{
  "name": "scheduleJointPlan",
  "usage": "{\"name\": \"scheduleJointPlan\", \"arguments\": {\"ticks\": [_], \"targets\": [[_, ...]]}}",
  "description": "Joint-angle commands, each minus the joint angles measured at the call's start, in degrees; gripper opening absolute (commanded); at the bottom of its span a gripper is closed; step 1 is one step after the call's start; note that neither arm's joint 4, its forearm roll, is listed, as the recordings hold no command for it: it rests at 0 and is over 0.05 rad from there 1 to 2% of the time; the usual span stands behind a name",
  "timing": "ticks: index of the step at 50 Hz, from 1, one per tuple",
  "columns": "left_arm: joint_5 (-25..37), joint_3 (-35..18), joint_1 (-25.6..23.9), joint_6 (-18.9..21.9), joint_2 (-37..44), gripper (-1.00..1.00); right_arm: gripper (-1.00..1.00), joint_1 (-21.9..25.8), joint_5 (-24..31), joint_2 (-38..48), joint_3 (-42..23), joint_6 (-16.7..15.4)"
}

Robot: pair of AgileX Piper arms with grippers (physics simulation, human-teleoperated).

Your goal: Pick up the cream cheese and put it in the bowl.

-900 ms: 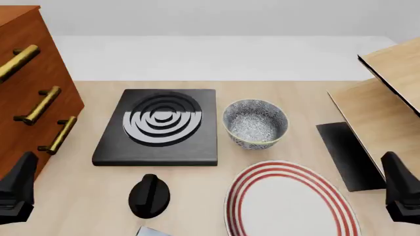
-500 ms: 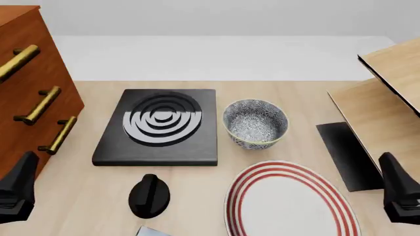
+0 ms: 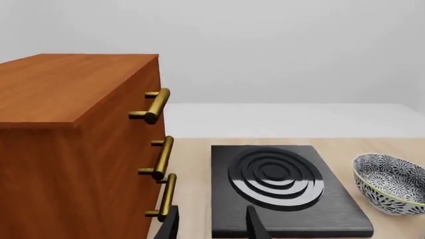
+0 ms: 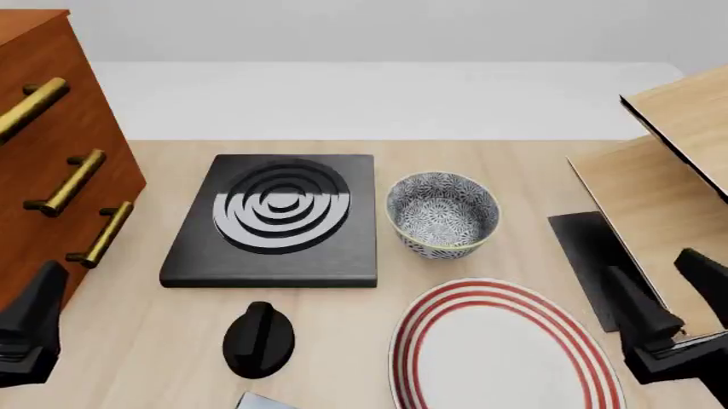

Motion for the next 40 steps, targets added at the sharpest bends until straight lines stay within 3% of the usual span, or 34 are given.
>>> {"name": "scheduleJointPlan", "arguments": {"ticks": [1, 4, 7, 11, 16, 28, 35, 40], "targets": [[0.54, -0.76, -0.68, -0.82, -0.55, 1.0, 1.0, 7.4, -8.88, 14.79, -1.19, -0.96], [0.65, -1.08, -0.4, -0.81, -0.4, 1.0, 1.0, 11.44, -9.55, 16.87, -1.76, -2.19], [0.66, -0.99, -0.37, -0.82, -0.58, 1.0, 1.0, 12.12, -10.44, 19.32, -2.29, -1.6], [0.98, -1.88, -1.5, -1.27, -0.48, 1.0, 1.0, 16.82, -13.62, 27.4, -3.45, -1.51], [0.72, -1.49, -1.18, -0.8, -0.51, 1.0, 1.0, 21.52, -15.66, 29.56, -3.95, -3.75], [1.44, -2.64, 0.8, -0.83, -0.53, 1.0, 1.0, 31.06, -15.39, 33.86, -7.57, -6.26], [1.37, -2.44, 1.45, -0.71, -0.57, 1.0, 1.0, 36.61, -14.8, 39.66, -11.1, -5.02], [2.08, -2.38, 2.62, -1.83, -0.58, 1.0, 1.0, 38.81, -14.61, 43.35, -13.66, -7.42]]}}
